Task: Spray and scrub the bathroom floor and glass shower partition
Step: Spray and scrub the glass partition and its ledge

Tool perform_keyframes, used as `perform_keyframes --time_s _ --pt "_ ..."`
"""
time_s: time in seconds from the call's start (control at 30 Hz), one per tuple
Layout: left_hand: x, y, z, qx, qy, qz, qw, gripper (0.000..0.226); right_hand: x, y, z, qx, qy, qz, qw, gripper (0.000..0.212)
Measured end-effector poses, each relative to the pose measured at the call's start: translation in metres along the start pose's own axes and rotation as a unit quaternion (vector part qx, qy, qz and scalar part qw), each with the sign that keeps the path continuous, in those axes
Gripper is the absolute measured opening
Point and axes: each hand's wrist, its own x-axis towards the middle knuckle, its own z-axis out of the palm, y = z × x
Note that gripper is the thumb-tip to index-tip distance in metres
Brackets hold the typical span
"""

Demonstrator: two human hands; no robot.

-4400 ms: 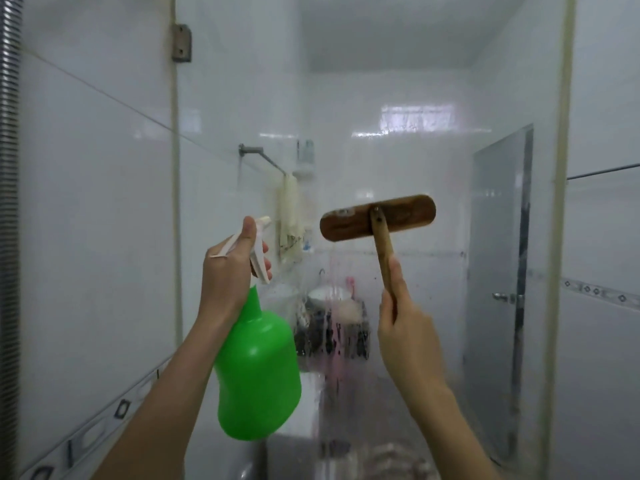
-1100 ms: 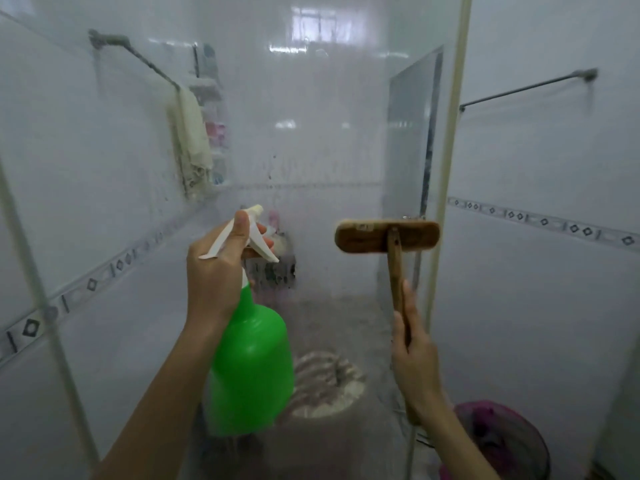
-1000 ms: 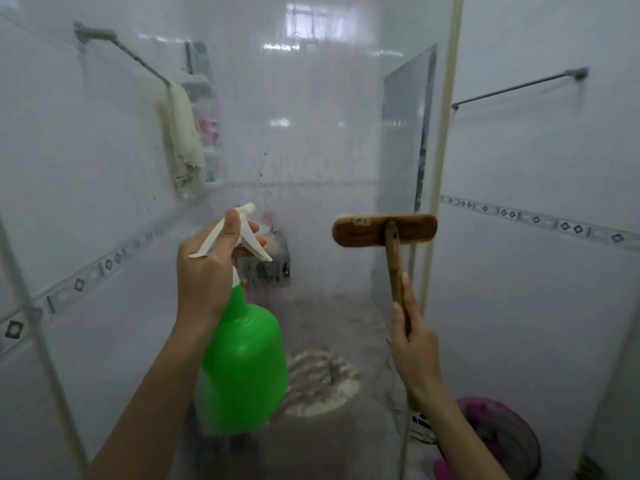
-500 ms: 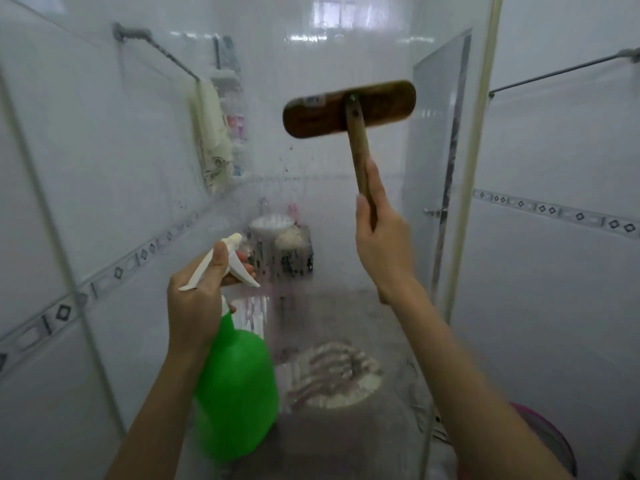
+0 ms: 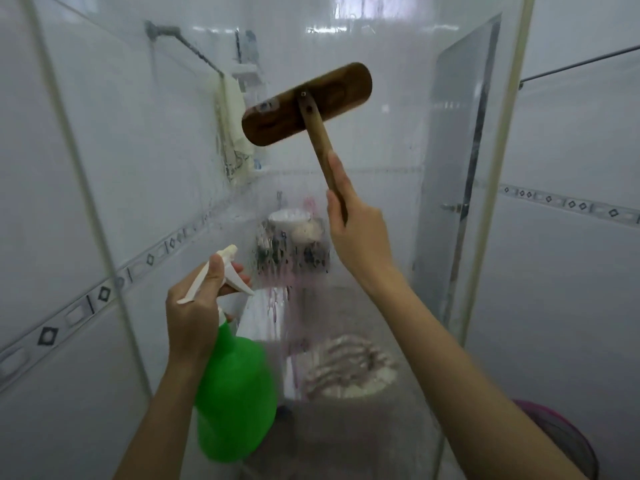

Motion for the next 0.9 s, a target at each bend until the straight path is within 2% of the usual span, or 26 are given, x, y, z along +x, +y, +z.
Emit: perform_keyframes --time_s 0.1,0.17,0.23,0.4,0.53,0.6,0.7,0.8,0.9 --pt "-0.007 -0.007 -0.003 0.002 -0.003 -0.006 1.000 0.036 -0.071 0.032 0.010 -0.025 -0.021 -0.006 0.999 0.056" --pt "-0.014 -0.016 -0.006 0.011 -0.013 -0.010 1.000 0.039 -0.151 0.053 0.011 -0.024 -0.067 0.049 0.996 0.057" --pt "-0.022 -0.027 -0.008 0.026 -0.014 -0.023 0.999 0.044 -0.185 0.061 0.018 -0.023 -0.090 0.073 0.993 0.057" --pt "-0.038 -0.053 -0.011 0.059 0.008 -0.044 0.997 0.043 -0.132 0.051 0.036 -0.013 -0.075 0.013 0.997 0.056" --pt "-0.047 -0.058 -0.021 0.051 0.038 -0.036 0.997 0.043 -0.204 0.085 0.025 -0.076 -0.120 0.047 0.989 0.060" --pt "-0.050 -0.059 -0.026 0.059 0.034 -0.027 0.997 0.046 -0.239 0.087 0.024 -0.063 -0.154 0.074 0.983 0.065" --pt "-0.056 -0.060 -0.031 0.084 0.048 -0.012 0.995 0.050 -0.211 0.059 0.052 -0.066 -0.158 0.030 0.985 0.058" --pt "-0.057 -0.059 -0.039 0.085 0.064 -0.017 0.994 0.040 -0.165 0.034 0.075 -0.077 -0.150 -0.013 0.986 0.053" --pt "-0.056 -0.056 -0.048 0.060 0.058 -0.016 0.996 0.027 -0.194 0.071 0.062 -0.090 -0.154 -0.003 0.984 0.056"
